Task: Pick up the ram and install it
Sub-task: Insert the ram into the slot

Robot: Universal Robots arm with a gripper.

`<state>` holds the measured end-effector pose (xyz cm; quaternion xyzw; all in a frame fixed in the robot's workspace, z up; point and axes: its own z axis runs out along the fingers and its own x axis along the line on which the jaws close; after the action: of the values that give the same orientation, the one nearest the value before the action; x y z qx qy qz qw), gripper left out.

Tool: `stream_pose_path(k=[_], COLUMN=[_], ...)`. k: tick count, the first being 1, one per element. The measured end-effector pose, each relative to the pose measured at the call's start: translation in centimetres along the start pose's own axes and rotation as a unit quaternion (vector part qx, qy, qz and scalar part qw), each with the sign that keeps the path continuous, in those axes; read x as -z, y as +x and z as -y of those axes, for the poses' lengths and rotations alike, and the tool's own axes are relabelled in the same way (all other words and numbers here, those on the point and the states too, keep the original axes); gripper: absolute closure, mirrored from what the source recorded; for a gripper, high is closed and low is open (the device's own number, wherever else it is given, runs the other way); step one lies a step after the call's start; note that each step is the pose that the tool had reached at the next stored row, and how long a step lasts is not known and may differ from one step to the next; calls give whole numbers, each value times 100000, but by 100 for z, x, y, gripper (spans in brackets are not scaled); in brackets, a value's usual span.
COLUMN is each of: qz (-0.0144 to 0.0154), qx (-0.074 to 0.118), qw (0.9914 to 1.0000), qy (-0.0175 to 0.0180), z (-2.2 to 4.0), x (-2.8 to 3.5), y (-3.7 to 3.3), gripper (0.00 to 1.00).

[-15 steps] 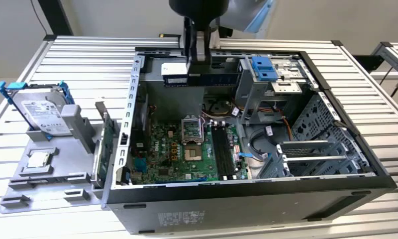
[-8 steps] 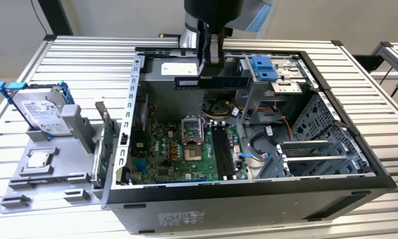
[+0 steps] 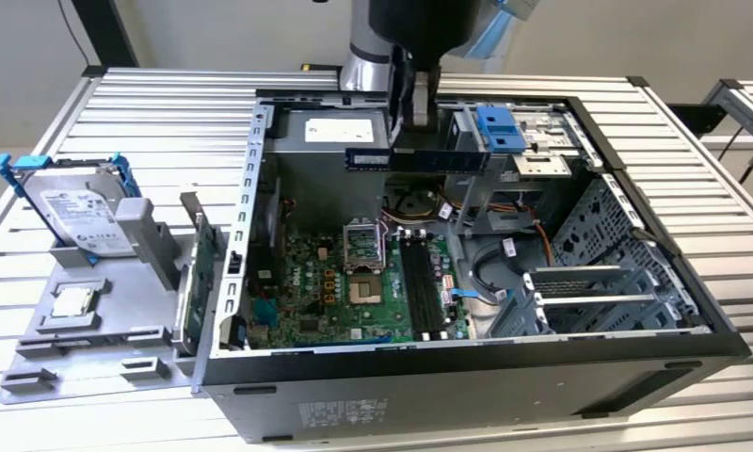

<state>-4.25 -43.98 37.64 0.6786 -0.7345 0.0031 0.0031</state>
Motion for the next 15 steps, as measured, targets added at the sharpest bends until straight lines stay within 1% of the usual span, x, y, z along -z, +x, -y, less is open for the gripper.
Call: stream_pose_path(k=[3, 5, 10, 15], qz=[2, 2, 9, 16], qx=[-683, -964, -1219, -1222], qw=[99998, 99995, 99993, 99993], qy=[-5, -8, -11, -11], z=[46, 64, 66, 66], x=[-23, -33, -40, -41], y=[-17, -38, -102, -109], gripper=[100, 100, 100, 100])
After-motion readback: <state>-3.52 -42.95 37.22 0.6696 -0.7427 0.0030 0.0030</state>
